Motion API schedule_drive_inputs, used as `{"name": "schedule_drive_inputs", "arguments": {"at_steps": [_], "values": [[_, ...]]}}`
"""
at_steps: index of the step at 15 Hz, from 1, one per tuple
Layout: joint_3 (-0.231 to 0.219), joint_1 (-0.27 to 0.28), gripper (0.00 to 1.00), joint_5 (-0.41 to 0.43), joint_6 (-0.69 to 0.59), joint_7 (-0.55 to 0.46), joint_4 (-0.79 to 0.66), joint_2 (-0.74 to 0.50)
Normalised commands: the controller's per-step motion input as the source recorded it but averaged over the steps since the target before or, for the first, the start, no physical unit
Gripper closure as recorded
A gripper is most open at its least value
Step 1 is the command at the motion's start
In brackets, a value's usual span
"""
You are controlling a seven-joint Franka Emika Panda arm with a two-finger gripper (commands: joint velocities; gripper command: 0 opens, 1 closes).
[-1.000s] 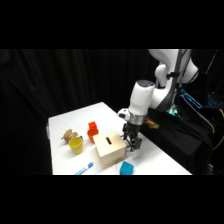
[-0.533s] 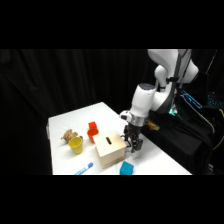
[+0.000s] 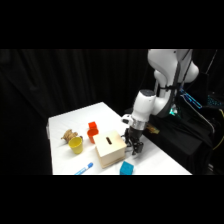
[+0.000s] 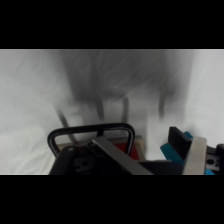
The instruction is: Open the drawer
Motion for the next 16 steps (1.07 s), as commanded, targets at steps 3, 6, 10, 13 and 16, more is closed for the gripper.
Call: {"name": "schedule_drive_inputs", "arguments": {"at_steps": [3,6,10,13,16], "values": [[-0.157,0.236,0.0,0.073,0.24,0.06,0.04,0.19],[-0.101,0.203,0.0,0.079,0.15,0.07,-0.04,0.09],[-0.054,0.171,0.0,0.054,0.1,0.06,-0.16,-0.03],[-0.054,0.191,0.0,0.044,0.06,0.06,-0.28,-0.14],[-0.035,0.14,0.0,0.042,0.08,0.07,-0.3,-0.14]]}}
